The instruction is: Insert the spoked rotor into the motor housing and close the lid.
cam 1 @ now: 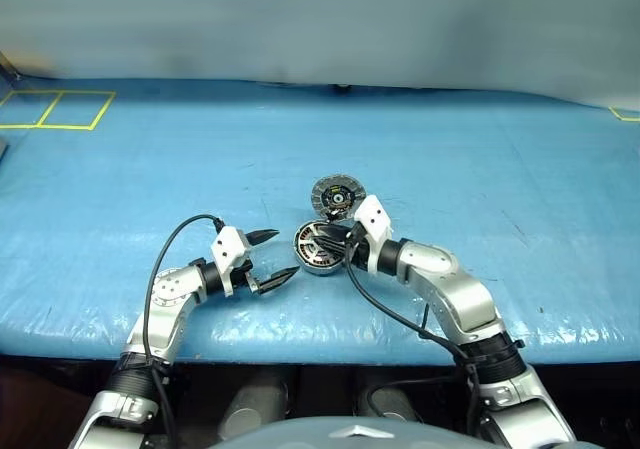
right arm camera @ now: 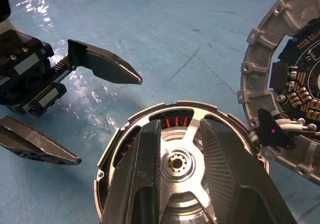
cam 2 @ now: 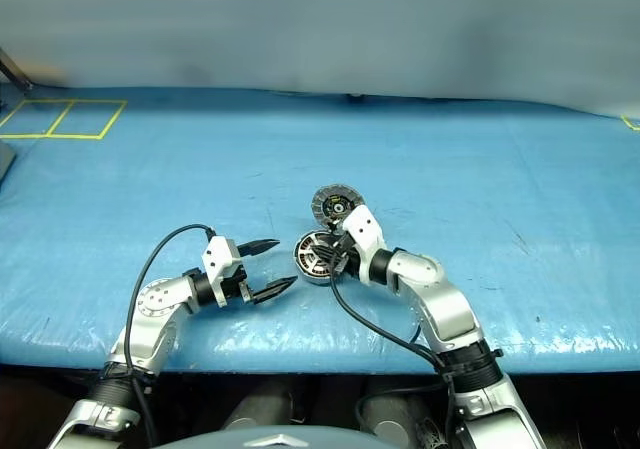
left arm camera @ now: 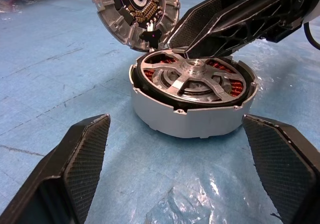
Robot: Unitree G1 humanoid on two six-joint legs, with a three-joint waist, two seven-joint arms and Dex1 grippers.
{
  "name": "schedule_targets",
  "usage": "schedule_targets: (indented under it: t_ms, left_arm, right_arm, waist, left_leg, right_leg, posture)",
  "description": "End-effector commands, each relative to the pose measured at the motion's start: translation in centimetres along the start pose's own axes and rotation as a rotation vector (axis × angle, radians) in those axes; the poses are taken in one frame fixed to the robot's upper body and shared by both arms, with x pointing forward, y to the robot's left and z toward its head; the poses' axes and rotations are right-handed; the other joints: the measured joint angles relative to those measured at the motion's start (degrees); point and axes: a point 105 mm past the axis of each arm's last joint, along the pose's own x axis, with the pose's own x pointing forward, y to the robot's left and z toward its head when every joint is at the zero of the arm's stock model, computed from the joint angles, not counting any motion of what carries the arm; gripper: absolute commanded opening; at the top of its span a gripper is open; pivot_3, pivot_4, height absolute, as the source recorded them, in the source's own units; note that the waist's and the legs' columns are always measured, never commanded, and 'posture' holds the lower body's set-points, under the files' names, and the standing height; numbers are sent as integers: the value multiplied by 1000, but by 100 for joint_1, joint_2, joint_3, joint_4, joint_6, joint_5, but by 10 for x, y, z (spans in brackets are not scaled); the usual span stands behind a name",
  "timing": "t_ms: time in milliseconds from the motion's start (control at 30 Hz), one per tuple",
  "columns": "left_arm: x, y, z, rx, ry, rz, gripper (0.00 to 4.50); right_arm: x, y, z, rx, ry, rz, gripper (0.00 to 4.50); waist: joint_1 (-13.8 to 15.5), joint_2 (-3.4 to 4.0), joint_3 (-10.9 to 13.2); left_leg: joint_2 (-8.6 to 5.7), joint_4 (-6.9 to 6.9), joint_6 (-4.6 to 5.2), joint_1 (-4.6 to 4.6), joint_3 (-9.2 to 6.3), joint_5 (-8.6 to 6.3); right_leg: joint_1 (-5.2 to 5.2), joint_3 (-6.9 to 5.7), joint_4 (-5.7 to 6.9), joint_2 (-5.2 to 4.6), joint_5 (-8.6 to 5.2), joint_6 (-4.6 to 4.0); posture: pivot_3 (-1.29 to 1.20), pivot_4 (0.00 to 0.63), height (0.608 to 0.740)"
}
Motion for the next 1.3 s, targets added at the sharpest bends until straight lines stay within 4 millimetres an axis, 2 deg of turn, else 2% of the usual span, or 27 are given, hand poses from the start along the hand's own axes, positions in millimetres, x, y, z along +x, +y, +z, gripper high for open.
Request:
schedule_targets:
  t_ms: [33, 133, 233, 300, 567, 733, 1033, 1300]
  left_arm:
    - [-2, 2, 5, 31, -16, 11, 4500]
    - [-3, 2, 5, 33, -13, 13, 4500]
    - [-3, 2, 4, 36, -9, 15, 4500]
    - [-3, 3, 4, 37, -8, 16, 4500]
    - [-3, 3, 5, 41, -6, 17, 4500]
    - [-2, 3, 5, 40, -8, 12, 4500]
    - [-2, 2, 5, 34, -17, 11, 4500]
    - [-2, 2, 5, 30, -16, 13, 4500]
  right_arm:
    - [4, -2, 7, -17, -6, -26, 1273]
    - [6, -7, 4, -8, 12, -61, 1273]
    - [7, -6, -1, -17, 47, -69, 685]
    - [7, -4, -4, -17, 64, -69, 20]
    - [6, 1, -12, -48, 116, -75, 20]
    - [4, -7, -14, -90, 161, -145, 20]
    - [3, -3, 6, -91, 104, -137, 20]
    - [6, -6, 4, -107, 125, -152, 20]
  waist:
    - [-1, 0, 0]
    - [-4, 0, 0]
    - [-4, 1, 0]
    - [-3, 1, -1]
    - [-6, 2, -3]
    - [-2, 2, -3]
    - [0, 1, -3]
    - [-6, 2, -3]
  left_leg:
    - [0, 0, 0, 0, 0, 0]
    - [0, -2, -1, 0, 0, 0]
    - [0, -1, -1, 1, 0, 0]
    - [0, -2, -1, 3, 0, 1]
    - [1, -2, -2, 7, 0, 1]
    - [0, -2, -2, 7, 0, 1]
    - [0, -1, -3, 7, 0, 2]
    - [0, -5, -3, 5, 0, 2]
  right_leg:
    - [0, 0, 0, 0, 0, 0]
    - [-1, 1, 1, 0, 0, 0]
    - [-1, 1, 1, 1, 0, 0]
    - [1, 1, 2, 1, 0, 0]
    - [3, 2, 4, 1, 0, -1]
    - [3, 1, 3, 1, 0, 0]
    - [4, 1, 4, 1, 0, 0]
    - [1, 1, 2, 0, 0, 0]
  posture:
    - [0, 150, 740]
    - [0, 150, 740]
    - [0, 150, 740]
    - [0, 150, 740]
    - [0, 150, 740]
    - [0, 150, 740]
    - [0, 150, 740]
    - [0, 150, 740]
